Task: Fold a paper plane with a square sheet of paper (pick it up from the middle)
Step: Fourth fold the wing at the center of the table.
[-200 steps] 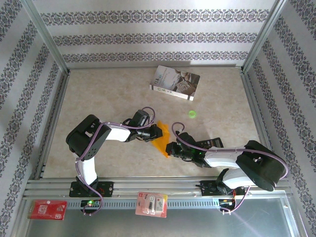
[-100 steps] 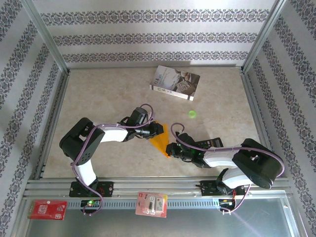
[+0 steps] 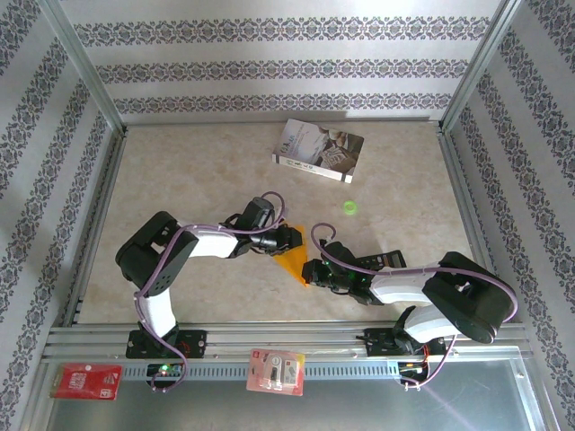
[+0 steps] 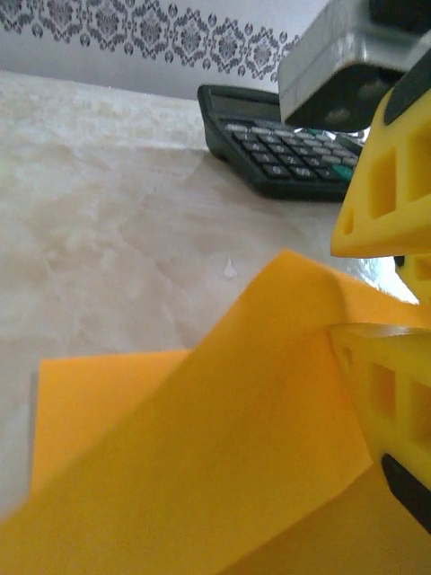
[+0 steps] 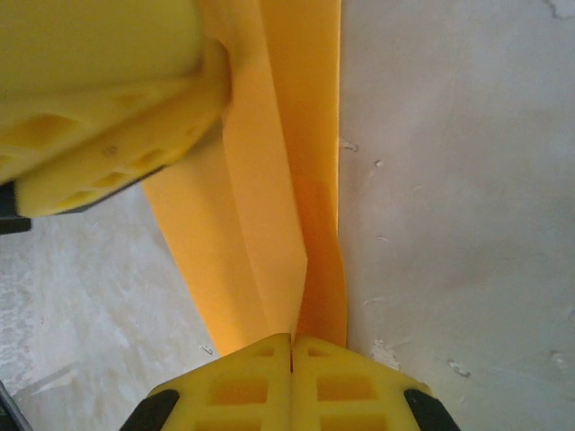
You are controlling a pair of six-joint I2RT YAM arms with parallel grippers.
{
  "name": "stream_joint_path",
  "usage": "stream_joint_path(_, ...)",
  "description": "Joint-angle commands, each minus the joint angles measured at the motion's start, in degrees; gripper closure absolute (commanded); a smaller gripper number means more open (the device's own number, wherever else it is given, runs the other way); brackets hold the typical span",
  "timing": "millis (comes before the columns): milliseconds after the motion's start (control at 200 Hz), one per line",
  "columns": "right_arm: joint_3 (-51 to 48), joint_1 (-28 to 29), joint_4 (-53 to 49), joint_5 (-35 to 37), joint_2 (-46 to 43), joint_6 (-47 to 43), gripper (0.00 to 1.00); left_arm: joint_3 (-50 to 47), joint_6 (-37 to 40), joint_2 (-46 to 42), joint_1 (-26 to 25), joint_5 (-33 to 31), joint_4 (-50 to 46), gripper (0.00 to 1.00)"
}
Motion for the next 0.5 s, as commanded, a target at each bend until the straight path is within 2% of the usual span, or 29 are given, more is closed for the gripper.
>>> stream_joint_path(0,-0.66,-0.55,-0.65,-0.07,-0.43,-0.38,0.98,0.68,-0.68,1.85,-0.1,0.17,1.67,0.75)
stream_joint_path(495,-1.4,-0.55,-4.22,-1.01,-4.84,-1.6,0.85,-1.89,0.26,3.27,1.41,-2.18,1.22,0.76)
